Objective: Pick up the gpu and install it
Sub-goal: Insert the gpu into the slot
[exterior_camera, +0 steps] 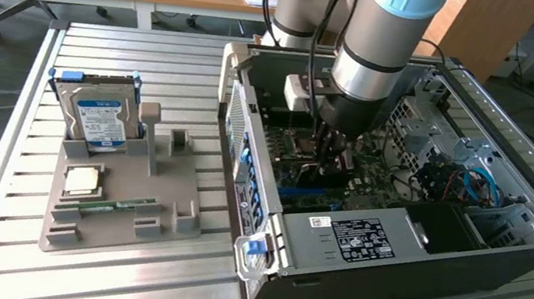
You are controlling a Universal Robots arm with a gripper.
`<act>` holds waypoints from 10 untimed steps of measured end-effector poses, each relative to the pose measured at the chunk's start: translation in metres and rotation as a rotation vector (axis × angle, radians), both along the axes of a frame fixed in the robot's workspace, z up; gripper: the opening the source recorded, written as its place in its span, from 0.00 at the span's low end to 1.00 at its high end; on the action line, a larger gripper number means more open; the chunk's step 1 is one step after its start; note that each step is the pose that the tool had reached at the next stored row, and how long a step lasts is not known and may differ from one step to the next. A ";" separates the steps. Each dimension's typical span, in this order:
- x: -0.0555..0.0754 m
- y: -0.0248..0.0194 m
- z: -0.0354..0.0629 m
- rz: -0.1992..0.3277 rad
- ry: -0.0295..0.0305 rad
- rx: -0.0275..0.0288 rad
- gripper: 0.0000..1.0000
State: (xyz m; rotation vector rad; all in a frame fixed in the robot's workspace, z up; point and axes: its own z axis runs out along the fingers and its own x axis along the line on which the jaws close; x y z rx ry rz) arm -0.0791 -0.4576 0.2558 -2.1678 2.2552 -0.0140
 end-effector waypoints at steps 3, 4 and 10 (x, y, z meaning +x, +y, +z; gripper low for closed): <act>0.001 0.0001 0.0000 -0.001 0.0001 -0.0001 0.27; 0.001 0.0000 0.0000 -0.001 0.0001 -0.0001 0.27; 0.001 -0.0002 0.0000 -0.008 0.0001 -0.0001 0.27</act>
